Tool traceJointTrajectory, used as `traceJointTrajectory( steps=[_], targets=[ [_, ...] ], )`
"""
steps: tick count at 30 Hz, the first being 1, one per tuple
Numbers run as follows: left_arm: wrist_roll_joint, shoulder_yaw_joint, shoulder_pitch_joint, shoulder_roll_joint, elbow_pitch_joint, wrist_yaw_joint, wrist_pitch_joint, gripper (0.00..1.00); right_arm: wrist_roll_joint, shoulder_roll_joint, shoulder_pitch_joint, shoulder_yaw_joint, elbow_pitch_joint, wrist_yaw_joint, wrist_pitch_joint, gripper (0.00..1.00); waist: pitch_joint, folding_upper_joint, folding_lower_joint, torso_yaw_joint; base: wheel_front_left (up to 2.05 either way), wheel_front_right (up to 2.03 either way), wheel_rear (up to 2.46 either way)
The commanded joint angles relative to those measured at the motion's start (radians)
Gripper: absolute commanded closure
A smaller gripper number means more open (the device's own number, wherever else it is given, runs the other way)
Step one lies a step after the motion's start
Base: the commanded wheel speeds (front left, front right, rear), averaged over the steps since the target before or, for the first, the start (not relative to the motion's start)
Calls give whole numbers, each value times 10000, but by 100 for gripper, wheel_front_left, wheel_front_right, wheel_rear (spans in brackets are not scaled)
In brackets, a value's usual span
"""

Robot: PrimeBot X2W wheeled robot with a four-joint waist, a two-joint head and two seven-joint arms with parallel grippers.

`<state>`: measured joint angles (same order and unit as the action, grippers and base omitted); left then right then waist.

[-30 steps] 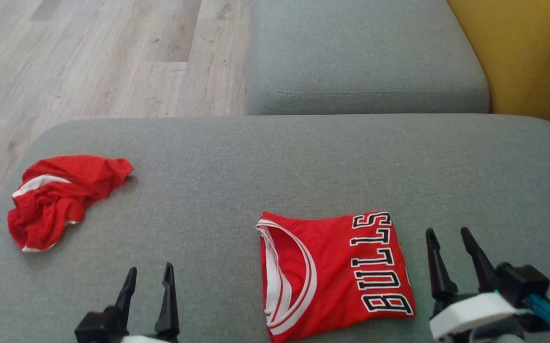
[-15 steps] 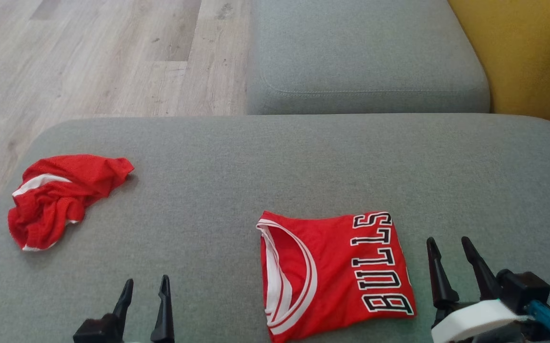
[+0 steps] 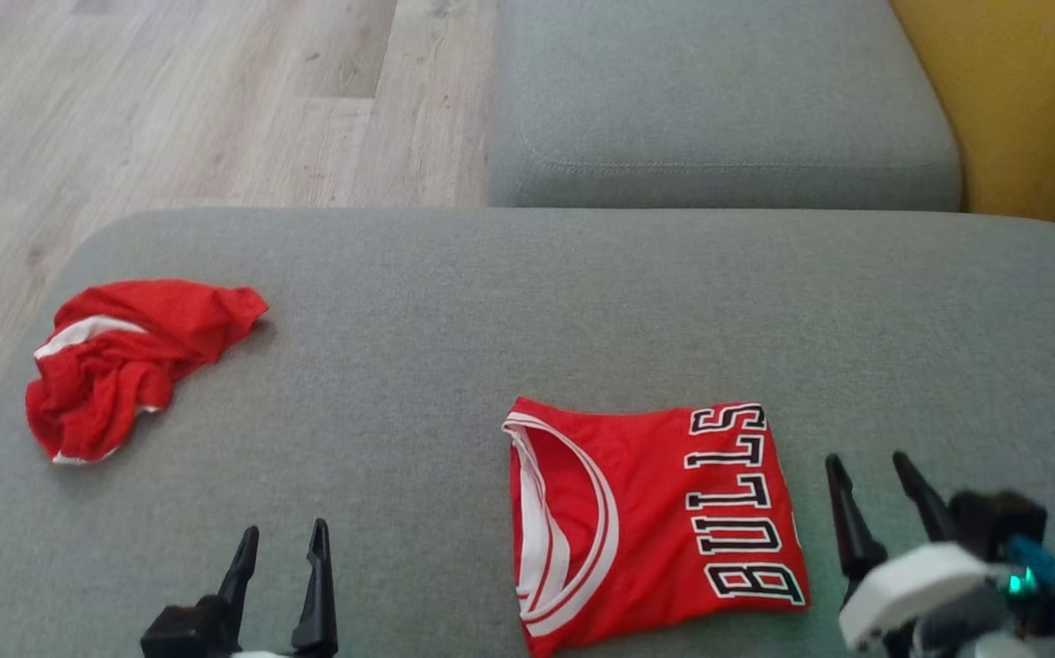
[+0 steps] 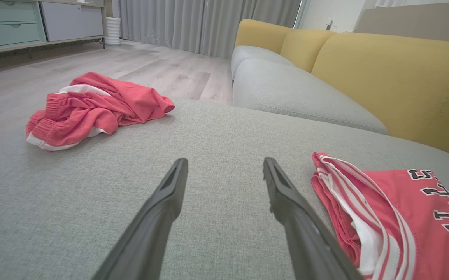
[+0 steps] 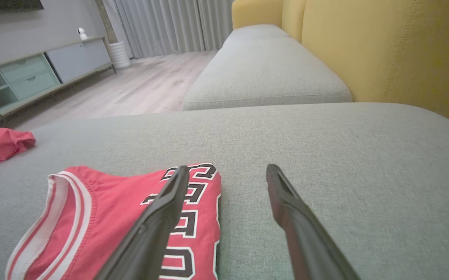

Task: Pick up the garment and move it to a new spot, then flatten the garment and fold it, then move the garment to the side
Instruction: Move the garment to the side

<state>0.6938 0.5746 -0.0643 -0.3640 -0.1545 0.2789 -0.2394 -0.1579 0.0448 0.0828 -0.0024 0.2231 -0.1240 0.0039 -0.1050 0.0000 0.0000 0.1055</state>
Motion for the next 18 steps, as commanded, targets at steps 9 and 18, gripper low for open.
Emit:
traceJointTrajectory(
  steps=[9, 18],
  targets=[
    [-173, -352, 793, -107, 452, 108, -79, 0, 659, 55, -1790, -98, 555, -67, 2475, 0, 476, 0, 0, 658, 0, 0, 0],
    [-232, -337, 910, -118, 504, 165, -64, 0, 312, 55, -2316, -372, 2540, -67, 3762, 0, 837, 0, 0, 1380, 0, 0, 0]
  ],
)
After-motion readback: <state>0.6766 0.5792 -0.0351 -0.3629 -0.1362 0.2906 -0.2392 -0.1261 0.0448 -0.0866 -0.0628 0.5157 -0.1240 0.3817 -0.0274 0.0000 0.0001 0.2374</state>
